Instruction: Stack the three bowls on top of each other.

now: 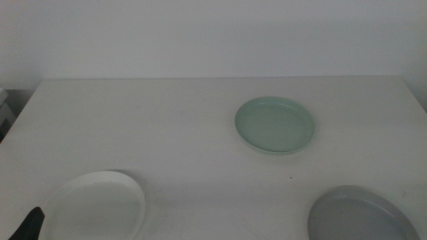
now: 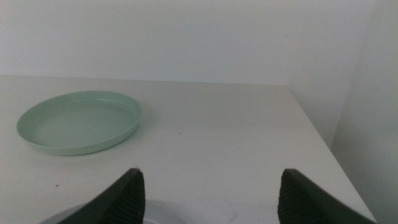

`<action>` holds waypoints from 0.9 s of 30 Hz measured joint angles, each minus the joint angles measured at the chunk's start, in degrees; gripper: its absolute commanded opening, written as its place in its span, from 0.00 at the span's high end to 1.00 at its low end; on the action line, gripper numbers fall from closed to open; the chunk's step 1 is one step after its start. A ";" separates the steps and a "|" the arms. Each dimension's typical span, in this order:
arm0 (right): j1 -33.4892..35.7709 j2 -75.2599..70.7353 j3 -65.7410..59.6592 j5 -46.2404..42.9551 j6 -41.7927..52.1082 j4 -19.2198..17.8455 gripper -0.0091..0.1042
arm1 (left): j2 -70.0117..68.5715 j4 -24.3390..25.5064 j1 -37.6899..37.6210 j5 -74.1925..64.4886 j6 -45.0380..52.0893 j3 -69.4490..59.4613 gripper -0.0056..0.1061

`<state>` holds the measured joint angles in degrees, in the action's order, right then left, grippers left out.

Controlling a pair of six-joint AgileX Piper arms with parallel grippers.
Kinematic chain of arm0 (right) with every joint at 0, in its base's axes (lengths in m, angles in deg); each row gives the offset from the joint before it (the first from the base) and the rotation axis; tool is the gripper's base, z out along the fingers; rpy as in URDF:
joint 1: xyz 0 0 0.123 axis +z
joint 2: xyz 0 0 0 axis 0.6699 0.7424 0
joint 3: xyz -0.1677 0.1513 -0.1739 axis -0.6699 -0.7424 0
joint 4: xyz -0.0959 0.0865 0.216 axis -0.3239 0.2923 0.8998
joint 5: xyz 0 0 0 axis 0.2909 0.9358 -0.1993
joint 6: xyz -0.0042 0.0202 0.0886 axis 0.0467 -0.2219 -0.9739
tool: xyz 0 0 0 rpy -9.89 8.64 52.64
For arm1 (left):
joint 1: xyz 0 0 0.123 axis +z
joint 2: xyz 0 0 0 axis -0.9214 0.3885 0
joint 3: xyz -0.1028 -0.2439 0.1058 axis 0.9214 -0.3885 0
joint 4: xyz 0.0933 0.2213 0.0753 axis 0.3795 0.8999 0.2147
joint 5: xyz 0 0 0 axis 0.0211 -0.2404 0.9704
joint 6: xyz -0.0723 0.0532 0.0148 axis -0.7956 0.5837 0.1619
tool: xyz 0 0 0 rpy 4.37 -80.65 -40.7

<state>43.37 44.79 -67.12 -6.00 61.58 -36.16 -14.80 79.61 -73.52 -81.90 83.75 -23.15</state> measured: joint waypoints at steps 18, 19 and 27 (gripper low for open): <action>0.00 9.63 21.24 22.41 0.62 4.03 0.44 | 0.00 0.00 0.00 0.00 0.00 0.00 0.17; 0.00 10.97 22.22 23.17 0.92 4.23 0.44 | 0.00 0.00 0.00 0.00 0.00 0.00 0.17; 0.00 26.16 37.53 38.27 1.21 8.51 0.44 | 0.00 0.00 0.00 0.00 0.00 0.00 0.17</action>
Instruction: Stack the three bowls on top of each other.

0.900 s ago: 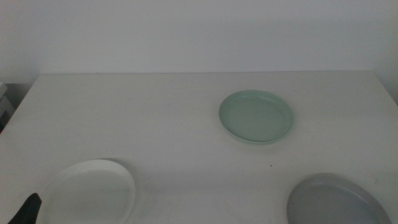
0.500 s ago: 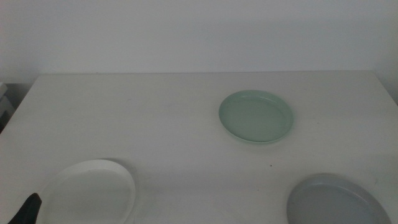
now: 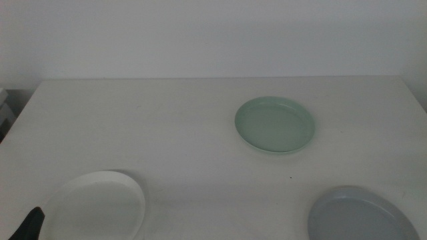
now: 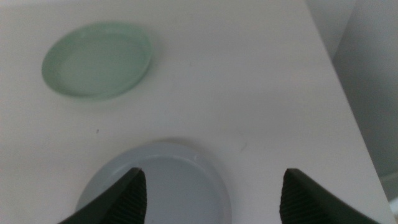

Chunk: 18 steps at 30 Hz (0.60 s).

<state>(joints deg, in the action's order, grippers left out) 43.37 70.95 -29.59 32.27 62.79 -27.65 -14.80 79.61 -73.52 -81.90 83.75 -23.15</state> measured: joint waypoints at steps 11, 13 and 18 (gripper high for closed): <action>0.00 19.95 14.55 11.76 0.00 0.17 0.43 | 0.00 0.00 0.00 0.00 0.00 0.00 0.17; 0.00 22.91 15.31 12.74 -0.41 0.17 0.41 | 0.00 0.00 0.00 0.00 0.00 0.00 0.17; 0.00 29.92 15.48 12.98 -0.39 0.17 0.26 | 0.00 0.00 0.00 0.00 0.00 0.00 0.17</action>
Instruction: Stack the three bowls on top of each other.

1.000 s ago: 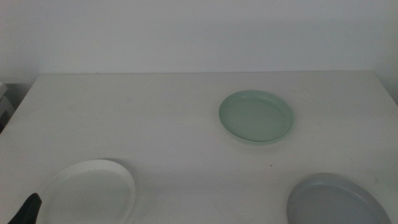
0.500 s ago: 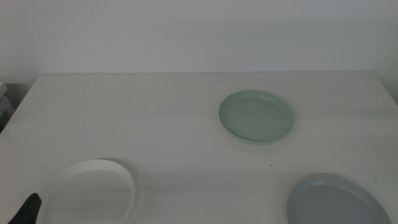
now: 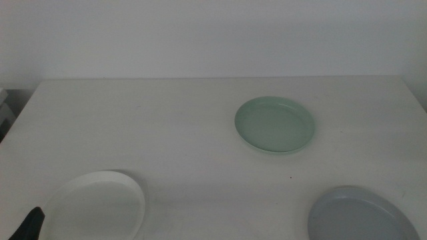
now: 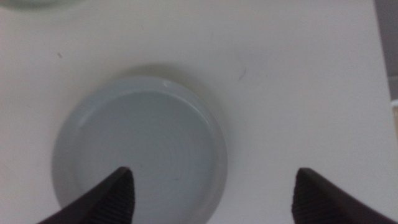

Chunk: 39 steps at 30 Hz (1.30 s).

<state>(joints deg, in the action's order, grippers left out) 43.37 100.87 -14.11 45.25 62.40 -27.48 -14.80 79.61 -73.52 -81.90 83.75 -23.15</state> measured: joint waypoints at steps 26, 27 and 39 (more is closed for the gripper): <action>0.00 27.85 -14.55 -22.17 1.28 2.02 0.43 | 0.00 0.00 0.00 0.00 -0.05 0.00 0.17; 0.00 28.80 -14.55 -22.95 1.28 2.09 0.45 | 0.00 0.00 0.00 0.00 -0.05 0.00 0.17; 0.00 32.78 -14.50 -25.29 1.28 2.45 0.93 | 0.00 0.00 0.00 0.00 -0.10 0.00 0.17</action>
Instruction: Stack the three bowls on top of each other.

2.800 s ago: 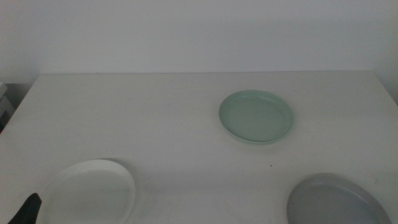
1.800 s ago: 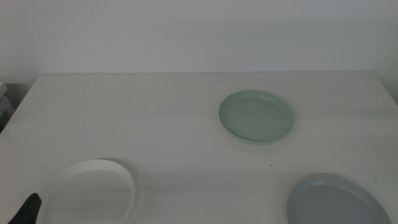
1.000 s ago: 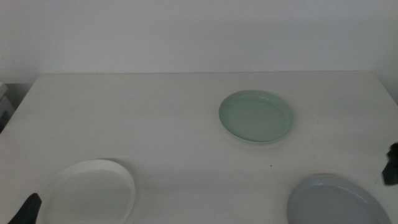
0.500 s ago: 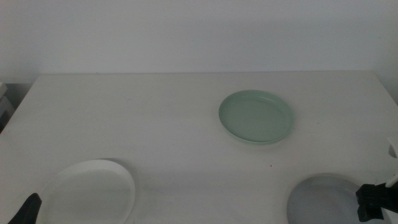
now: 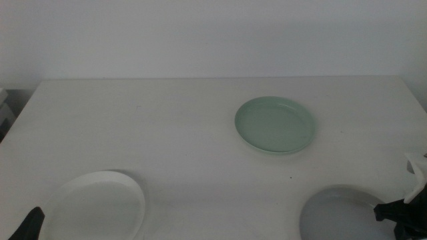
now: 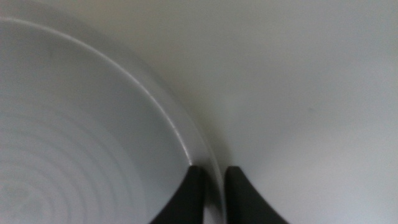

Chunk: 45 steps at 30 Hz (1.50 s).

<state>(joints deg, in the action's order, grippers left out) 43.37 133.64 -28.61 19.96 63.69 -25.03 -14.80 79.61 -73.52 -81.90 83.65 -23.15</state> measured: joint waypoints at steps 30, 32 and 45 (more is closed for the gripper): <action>26.02 3.71 19.71 2.54 -8.63 8.19 0.93 | 0.00 0.00 0.00 -0.04 0.00 0.00 0.17; 26.32 5.96 20.13 1.14 -8.63 8.46 0.93 | 0.00 0.00 0.00 -0.04 0.00 0.00 0.17; 26.39 12.53 20.53 -3.15 -8.63 8.89 0.83 | 0.00 0.00 0.00 -0.04 0.00 0.00 0.17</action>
<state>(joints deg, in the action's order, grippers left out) 69.76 146.17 -8.08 16.81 55.06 -16.14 -14.80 79.61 -73.52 -81.94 83.65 -23.15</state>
